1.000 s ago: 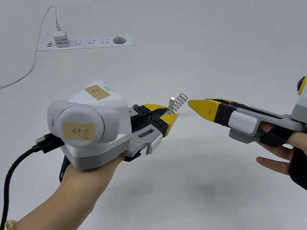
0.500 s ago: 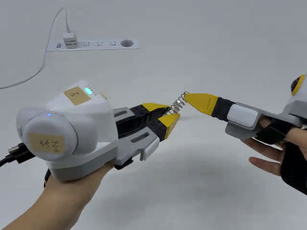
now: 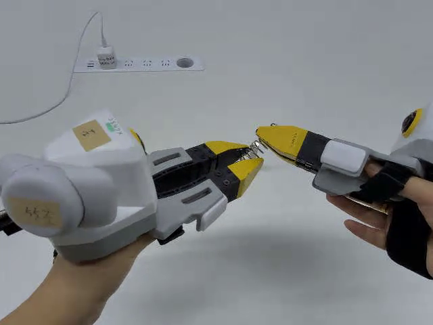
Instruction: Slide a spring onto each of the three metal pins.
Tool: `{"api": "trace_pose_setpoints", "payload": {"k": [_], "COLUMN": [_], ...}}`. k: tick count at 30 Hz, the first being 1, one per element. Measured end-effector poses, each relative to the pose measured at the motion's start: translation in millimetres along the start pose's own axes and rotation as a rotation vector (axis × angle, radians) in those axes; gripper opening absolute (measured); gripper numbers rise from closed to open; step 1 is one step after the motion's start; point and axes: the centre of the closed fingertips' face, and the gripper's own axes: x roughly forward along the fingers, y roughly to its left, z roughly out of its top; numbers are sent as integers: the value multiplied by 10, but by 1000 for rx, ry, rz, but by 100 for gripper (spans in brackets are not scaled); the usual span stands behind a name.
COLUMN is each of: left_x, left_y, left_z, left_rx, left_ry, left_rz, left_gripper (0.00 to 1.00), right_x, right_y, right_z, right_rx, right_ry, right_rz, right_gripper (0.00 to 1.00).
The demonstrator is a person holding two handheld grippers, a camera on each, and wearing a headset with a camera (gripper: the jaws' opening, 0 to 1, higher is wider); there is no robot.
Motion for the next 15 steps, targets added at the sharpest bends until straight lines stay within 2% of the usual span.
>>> {"api": "trace_pose_setpoints", "payload": {"k": [8, 15], "left_x": [-42, -68], "left_y": [-28, -4], "left_z": [-5, -53], "left_rx": [24, 24], "left_ry": [17, 47], "left_rz": [-3, 14], "left_gripper": [10, 11], "right_x": [16, 70], "right_y": [62, 92], "right_z": [-49, -93], "right_rx": [-20, -112], "right_ry": [21, 46], "right_rz": [26, 18], "right_gripper": [11, 11]}}
